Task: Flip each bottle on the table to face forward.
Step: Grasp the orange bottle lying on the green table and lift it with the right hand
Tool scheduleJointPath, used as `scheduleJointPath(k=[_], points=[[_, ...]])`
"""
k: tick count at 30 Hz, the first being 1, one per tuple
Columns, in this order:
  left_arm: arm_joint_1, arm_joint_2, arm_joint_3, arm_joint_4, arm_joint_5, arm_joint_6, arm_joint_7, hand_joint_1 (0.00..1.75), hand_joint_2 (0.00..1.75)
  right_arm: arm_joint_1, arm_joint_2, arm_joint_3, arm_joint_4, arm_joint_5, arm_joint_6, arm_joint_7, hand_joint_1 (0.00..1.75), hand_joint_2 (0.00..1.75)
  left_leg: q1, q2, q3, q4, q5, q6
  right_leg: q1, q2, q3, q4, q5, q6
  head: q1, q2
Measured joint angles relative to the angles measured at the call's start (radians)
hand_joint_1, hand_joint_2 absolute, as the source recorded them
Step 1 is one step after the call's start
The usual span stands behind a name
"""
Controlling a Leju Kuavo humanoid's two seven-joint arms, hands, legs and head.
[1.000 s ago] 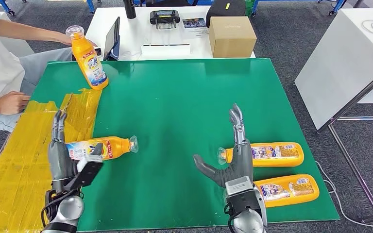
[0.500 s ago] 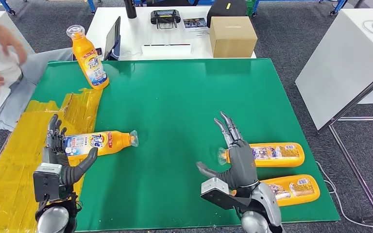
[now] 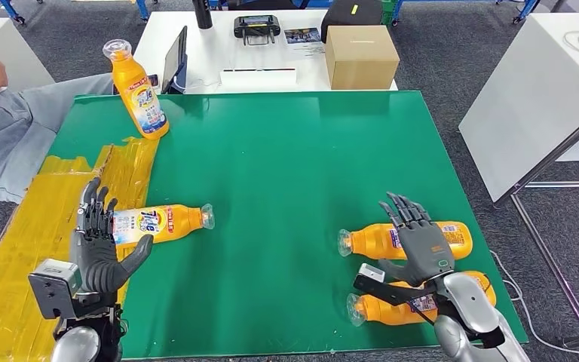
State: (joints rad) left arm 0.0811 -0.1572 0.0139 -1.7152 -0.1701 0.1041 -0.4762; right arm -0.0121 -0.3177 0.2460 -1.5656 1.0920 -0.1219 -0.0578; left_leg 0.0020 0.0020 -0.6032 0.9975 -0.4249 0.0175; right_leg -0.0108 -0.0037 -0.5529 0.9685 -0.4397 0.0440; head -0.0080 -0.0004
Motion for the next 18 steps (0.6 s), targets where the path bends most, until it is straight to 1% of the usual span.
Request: scheduleJointPath(k=[8, 13, 18], points=[[-0.011, -0.004, -0.001, 0.011, 0.011, -0.002, 0.002, 0.0, 1.75, -0.041, -0.036, -0.025, 0.09, 0.046, 0.013, 0.038, 0.0, 1.75, 0.0, 0.0, 0.0, 0.0, 0.0, 0.0, 0.0, 0.0, 0.0, 0.0, 0.0, 0.0, 0.0, 0.0], [-0.017, -0.007, -0.002, 0.021, 0.015, -0.002, 0.003, 0.0, 1.75, -0.068, -0.041, -0.027, 0.143, 0.066, 0.015, 0.053, 0.0, 1.75, 0.0, 0.0, 0.0, 0.0, 0.0, 0.0, 0.0, 0.0, 0.0, 0.0, 0.0, 0.0, 0.0, 0.0], [-0.023, -0.007, -0.005, 0.034, 0.018, -0.005, 0.006, 0.0, 1.75, -0.102, -0.041, -0.027, 0.208, 0.09, 0.022, 0.087, 0.0, 1.75, 0.0, 0.0, 0.0, 0.0, 0.0, 0.0, 0.0, 0.0, 0.0, 0.0, 0.0, 0.0, 0.0, 0.0]])
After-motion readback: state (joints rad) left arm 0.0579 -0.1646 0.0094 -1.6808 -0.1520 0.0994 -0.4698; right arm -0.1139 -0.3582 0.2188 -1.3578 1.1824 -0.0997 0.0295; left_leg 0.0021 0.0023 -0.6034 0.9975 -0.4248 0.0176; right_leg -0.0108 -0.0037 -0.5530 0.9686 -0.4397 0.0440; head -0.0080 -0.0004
